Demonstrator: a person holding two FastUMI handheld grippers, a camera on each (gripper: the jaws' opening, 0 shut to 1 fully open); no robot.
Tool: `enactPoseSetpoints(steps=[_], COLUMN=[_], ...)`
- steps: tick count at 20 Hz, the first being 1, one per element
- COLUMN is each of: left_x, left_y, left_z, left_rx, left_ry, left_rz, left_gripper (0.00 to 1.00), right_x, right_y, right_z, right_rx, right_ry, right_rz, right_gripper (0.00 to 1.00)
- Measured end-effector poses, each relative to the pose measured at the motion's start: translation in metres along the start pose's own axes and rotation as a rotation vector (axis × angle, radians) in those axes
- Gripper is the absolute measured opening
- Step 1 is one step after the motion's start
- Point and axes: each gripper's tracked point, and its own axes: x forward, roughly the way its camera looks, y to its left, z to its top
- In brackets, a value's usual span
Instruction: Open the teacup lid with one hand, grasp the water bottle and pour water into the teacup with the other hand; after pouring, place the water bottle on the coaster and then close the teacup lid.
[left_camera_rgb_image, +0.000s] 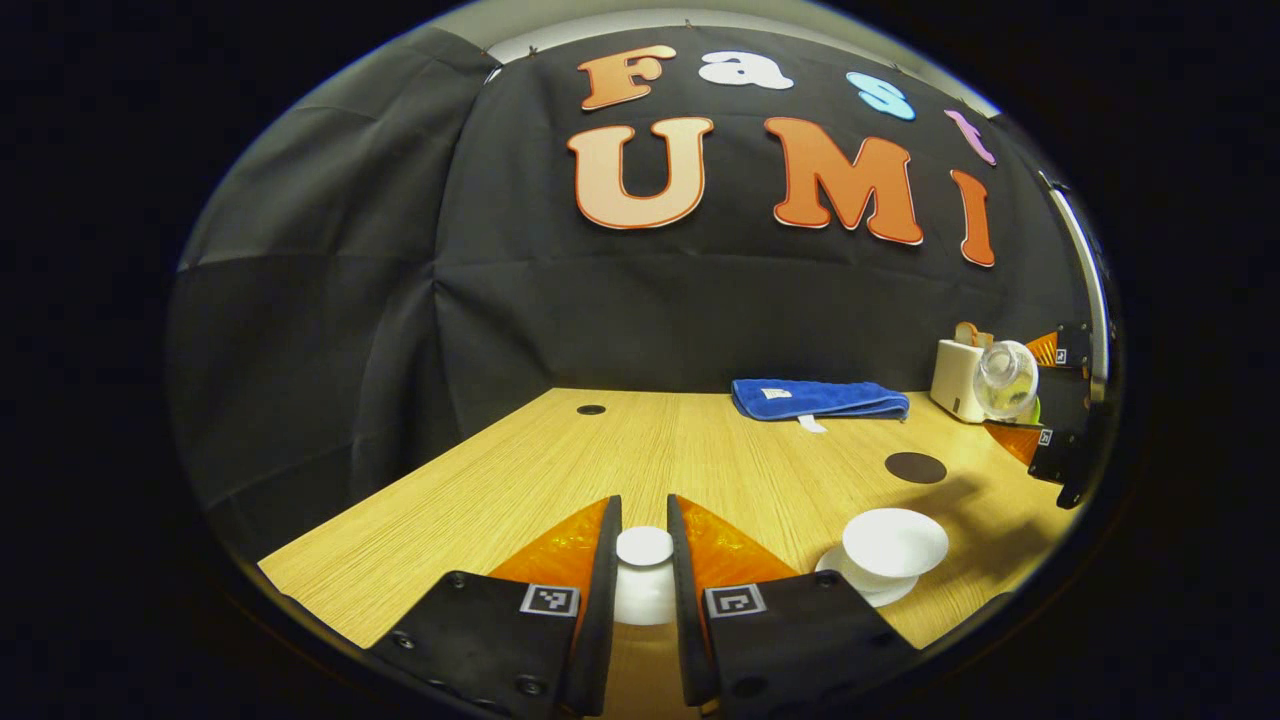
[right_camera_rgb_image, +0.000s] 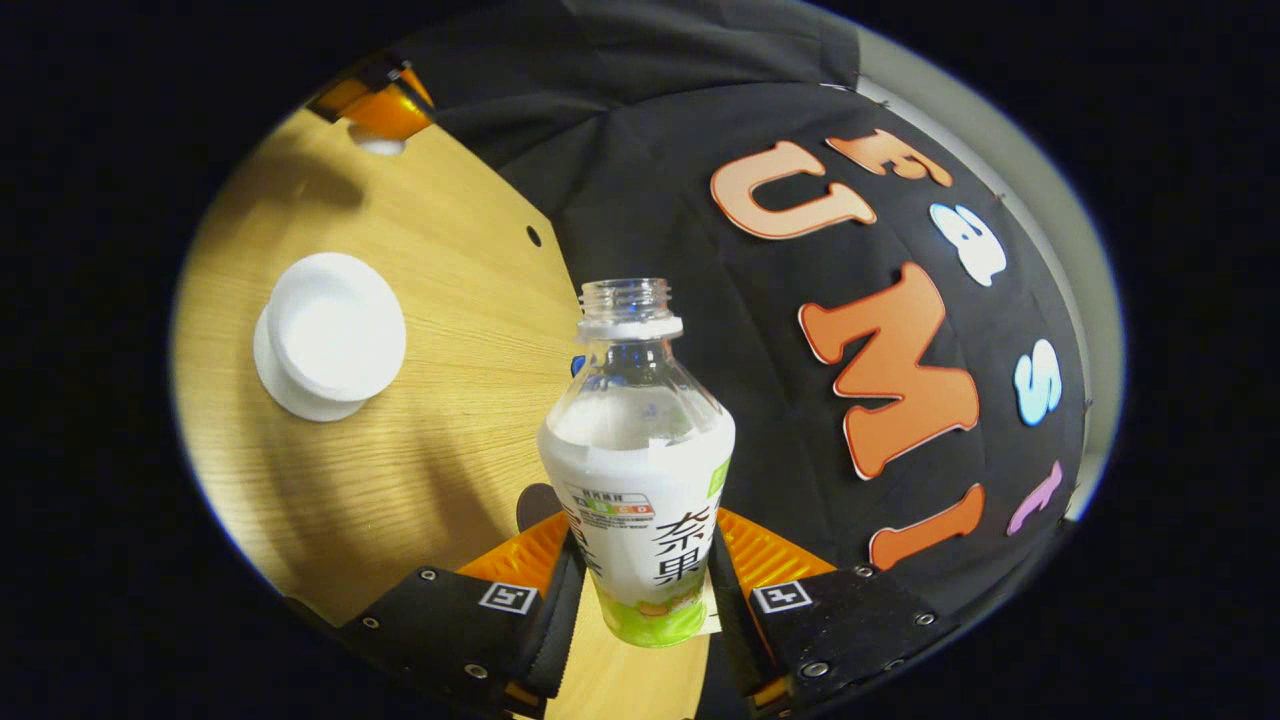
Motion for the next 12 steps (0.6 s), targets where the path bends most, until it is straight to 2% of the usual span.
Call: enactPoseSetpoints(steps=[6,7,8,12], left_x=[-0.006,-0.006,-0.007,-0.012], left_y=[0.017,0.019,0.022,0.027], left_z=[-0.005,-0.006,-0.006,-0.008], left_rx=[-0.007,-0.009,-0.011,-0.020], left_ry=[0.000,-0.001,-0.002,-0.005], left_rz=[0.019,0.023,0.026,0.033], left_gripper=[0.31,0.32,0.31,0.31], right_x=[-0.003,-0.002,-0.002,0.000], right_y=[0.009,0.008,0.008,0.007], right_z=[0.013,0.016,0.018,0.029], right_rx=[-0.262,-0.298,-0.336,-0.464], right_ry=[-0.048,-0.056,-0.067,-0.109], right_rz=[-0.052,-0.056,-0.065,-0.096], right_gripper=[0.64,0.60,0.64,0.63])
